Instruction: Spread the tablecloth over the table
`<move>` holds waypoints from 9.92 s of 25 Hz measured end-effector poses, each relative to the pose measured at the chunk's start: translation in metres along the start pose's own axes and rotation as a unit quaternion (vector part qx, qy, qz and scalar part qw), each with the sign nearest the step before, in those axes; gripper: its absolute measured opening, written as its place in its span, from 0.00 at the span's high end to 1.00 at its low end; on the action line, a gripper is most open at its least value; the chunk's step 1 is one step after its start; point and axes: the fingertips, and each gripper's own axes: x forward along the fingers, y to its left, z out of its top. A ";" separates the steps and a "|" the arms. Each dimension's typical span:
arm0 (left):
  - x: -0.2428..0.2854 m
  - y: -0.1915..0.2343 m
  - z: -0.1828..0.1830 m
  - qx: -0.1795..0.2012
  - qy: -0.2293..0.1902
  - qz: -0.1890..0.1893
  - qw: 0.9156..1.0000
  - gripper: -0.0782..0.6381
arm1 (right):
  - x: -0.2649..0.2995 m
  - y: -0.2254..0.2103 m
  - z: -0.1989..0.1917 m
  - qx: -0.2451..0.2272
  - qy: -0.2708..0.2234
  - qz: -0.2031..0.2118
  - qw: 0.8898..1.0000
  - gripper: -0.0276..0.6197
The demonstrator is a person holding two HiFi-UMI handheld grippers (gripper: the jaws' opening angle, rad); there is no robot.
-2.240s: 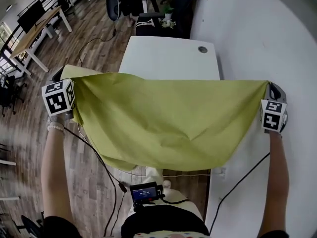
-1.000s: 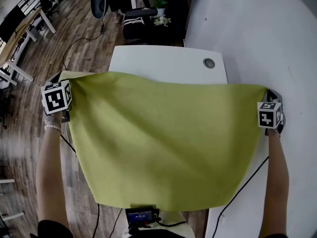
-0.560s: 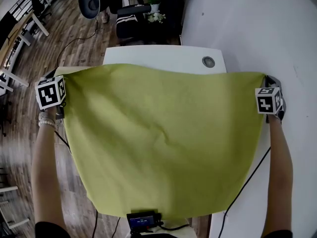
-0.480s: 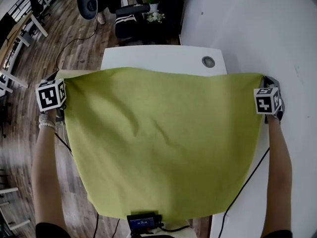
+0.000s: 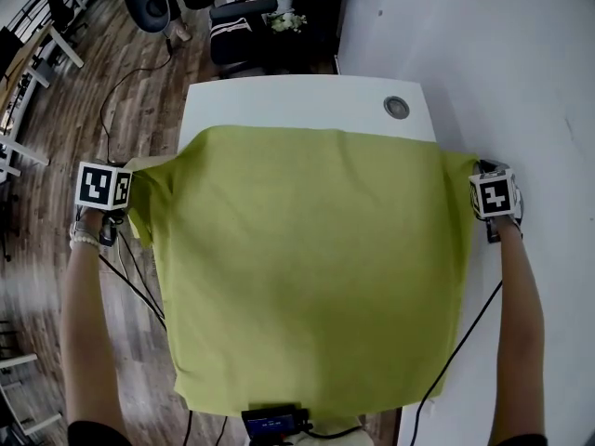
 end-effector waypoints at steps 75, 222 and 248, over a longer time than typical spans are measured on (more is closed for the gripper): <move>-0.081 -0.178 -0.144 -0.159 -0.069 -0.100 0.980 0.65 | -0.109 0.148 -0.105 0.303 -0.075 0.222 0.924 0.63; -0.199 -0.255 -0.318 -0.231 -0.058 -0.062 0.969 0.61 | -0.258 0.192 -0.278 0.242 -0.048 0.227 0.942 0.66; -0.377 -0.315 -0.167 -0.134 -0.325 -0.025 0.936 0.86 | -0.415 0.162 -0.161 0.173 -0.331 0.176 0.911 0.88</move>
